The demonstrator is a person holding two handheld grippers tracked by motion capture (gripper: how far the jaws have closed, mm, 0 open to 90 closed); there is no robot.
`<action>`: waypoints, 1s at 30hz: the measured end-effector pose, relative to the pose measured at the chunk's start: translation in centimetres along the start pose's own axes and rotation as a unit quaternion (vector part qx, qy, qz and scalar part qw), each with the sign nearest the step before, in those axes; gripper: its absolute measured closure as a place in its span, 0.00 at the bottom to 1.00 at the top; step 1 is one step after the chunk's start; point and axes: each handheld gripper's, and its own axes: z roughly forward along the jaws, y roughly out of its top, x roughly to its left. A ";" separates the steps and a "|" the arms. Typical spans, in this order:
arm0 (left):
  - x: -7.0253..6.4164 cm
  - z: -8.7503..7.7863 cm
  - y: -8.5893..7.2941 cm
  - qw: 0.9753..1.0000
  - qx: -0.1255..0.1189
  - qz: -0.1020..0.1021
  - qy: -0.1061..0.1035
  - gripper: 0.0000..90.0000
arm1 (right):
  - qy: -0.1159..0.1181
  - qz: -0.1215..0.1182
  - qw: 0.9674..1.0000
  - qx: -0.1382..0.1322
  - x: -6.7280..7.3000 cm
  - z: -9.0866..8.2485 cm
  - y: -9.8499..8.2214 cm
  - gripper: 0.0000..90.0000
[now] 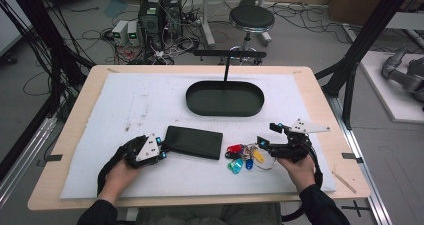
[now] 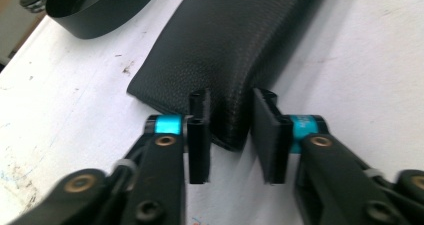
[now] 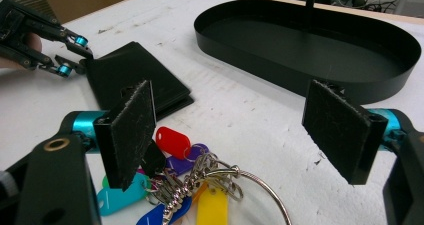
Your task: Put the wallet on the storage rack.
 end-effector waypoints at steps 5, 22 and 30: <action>0.2 -0.1 0.8 0.999 -0.008 -0.029 -0.016 0.84 | 0.020 -0.012 1.000 0.007 0.4 0.4 0.1 0.28; 2.3 -2.8 1.1 0.985 -0.104 -0.121 -0.067 0.87 | 0.074 -0.147 0.984 0.068 4.3 6.6 1.5 0.29; 2.5 -3.0 1.0 0.980 -0.121 -0.139 -0.079 0.87 | 0.072 -0.210 0.969 0.105 5.8 10.2 1.6 0.37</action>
